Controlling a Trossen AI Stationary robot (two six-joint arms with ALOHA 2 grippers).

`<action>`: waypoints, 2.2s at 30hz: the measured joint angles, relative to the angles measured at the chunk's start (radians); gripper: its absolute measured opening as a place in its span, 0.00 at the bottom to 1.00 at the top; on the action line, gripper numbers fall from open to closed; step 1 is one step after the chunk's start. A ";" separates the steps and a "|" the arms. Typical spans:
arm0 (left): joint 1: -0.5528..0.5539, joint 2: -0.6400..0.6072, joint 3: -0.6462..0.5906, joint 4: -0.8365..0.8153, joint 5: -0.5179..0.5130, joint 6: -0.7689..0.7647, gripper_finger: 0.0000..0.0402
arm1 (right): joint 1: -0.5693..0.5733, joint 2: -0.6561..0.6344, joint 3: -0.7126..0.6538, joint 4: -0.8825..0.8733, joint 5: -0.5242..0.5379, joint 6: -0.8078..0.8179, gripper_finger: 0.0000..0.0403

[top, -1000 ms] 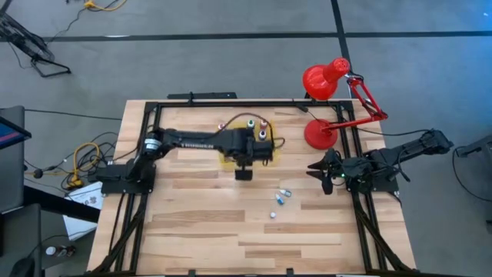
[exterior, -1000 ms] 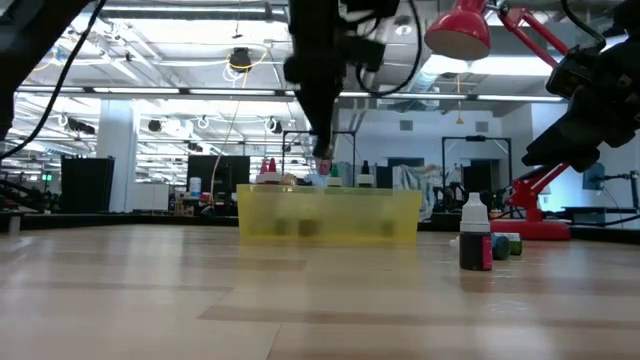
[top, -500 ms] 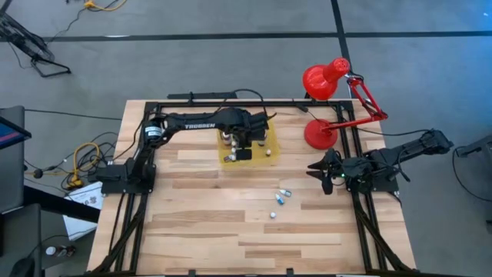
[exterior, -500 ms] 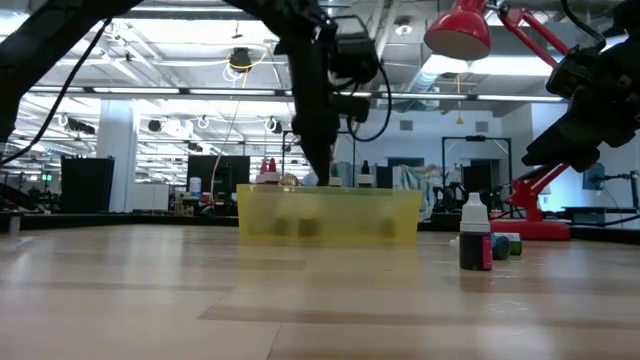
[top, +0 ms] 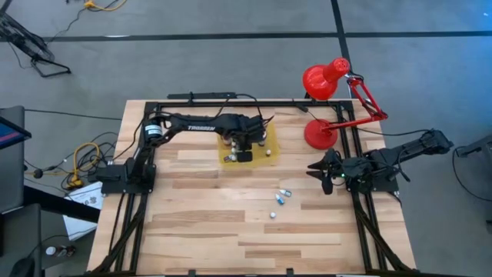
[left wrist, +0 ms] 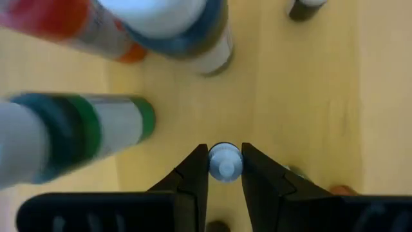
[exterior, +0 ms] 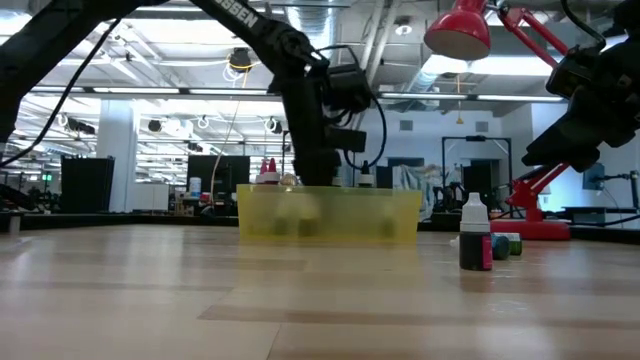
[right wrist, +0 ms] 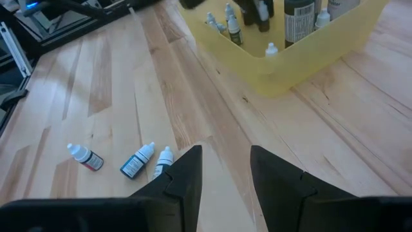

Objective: Pick & Place food coloring
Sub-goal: Put the small white food coloring in the bin

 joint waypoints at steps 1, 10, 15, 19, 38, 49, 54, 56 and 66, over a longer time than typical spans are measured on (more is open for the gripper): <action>0.000 0.001 -0.013 0.016 0.000 0.000 0.16 | 0.000 0.000 0.000 0.000 0.000 0.000 0.30; 0.015 0.001 -0.065 0.154 -0.002 -0.021 0.16 | 0.000 0.000 0.000 0.000 0.000 0.000 0.30; 0.019 0.001 -0.065 0.177 -0.025 -0.033 0.16 | 0.000 0.000 0.000 0.000 0.000 0.000 0.30; 0.020 0.001 -0.065 0.180 -0.026 -0.054 0.16 | 0.000 0.000 0.000 0.000 0.000 0.000 0.30; 0.020 0.001 -0.065 0.209 0.017 -0.105 0.23 | 0.000 0.000 0.000 0.000 0.000 0.000 0.30; 0.020 0.000 -0.063 0.209 0.018 -0.157 0.26 | 0.000 0.000 0.000 0.000 0.000 0.000 0.30; 0.015 -0.059 -0.043 0.201 0.016 -0.142 0.26 | 0.000 0.000 0.000 0.000 0.000 0.000 0.30; 0.010 -0.096 -0.035 0.197 0.016 -0.137 0.26 | 0.000 0.000 0.000 0.000 0.000 0.000 0.30; -0.131 -0.233 -0.032 0.169 0.101 -0.203 0.26 | 0.000 0.000 0.000 0.000 0.000 0.000 0.30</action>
